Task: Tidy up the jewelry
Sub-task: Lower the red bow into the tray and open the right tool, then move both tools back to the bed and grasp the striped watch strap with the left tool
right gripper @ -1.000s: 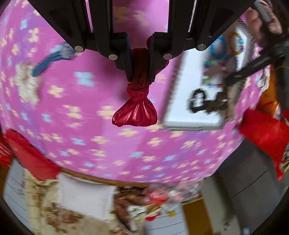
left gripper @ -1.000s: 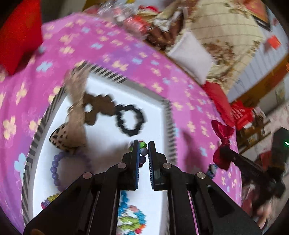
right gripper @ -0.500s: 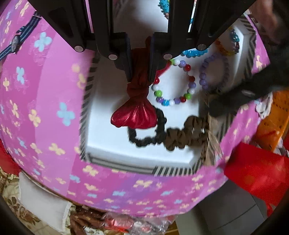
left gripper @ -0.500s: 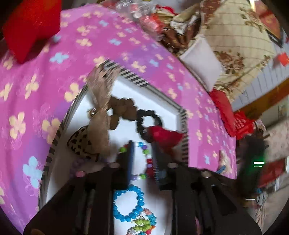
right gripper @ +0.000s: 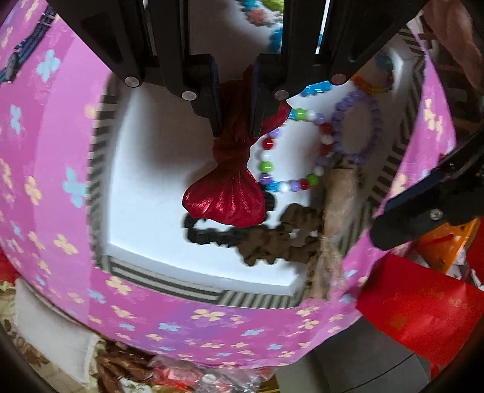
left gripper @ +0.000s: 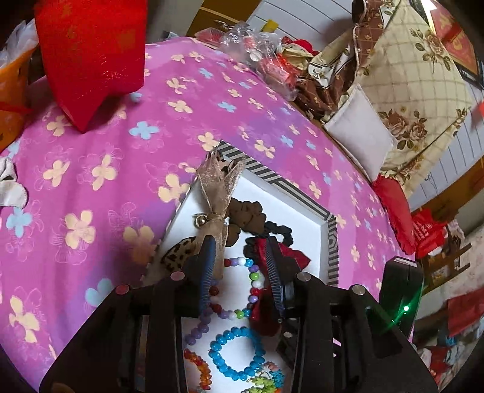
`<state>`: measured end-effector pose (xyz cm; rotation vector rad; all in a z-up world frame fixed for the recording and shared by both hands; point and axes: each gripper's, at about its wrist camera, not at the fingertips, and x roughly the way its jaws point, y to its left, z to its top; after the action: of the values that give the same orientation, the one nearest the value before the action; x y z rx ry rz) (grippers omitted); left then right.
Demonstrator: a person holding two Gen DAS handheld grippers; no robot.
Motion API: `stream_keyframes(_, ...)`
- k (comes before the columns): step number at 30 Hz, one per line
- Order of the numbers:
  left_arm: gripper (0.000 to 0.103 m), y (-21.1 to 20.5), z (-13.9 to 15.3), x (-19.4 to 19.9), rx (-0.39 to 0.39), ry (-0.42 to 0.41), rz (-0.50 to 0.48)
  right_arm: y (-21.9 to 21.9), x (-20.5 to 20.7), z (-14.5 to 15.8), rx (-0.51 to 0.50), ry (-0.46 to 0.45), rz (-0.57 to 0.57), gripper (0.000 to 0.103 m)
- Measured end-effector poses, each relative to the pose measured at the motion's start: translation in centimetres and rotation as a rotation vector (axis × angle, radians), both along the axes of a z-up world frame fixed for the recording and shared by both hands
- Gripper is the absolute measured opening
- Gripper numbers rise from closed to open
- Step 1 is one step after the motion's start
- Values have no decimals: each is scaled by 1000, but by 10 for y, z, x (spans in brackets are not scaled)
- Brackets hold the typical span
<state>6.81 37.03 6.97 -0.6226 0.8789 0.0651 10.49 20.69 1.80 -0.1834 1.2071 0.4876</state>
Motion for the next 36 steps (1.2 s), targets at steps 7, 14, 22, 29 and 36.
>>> stream_keyframes(7, 32, 0, -2, -1, 17, 4, 3, -19, 0, 3, 33, 15, -59, 49)
stream_keyframes(14, 33, -6, 2, -2, 30, 3, -12, -37, -25, 41, 65, -116, -64, 50)
stream_keyframes(22, 33, -37, 13, -9, 96, -13, -70, -145, -102, 68, 34, -249, -176, 50)
stream_keyframes(29, 33, -93, 38, -43, 174, -72, -150, -278, -161, 69, -25, -265, -384, 50)
stream_keyframes(36, 41, -174, 54, -98, 189, -72, -285, -381, -198, 65, 7, -277, -589, 50)
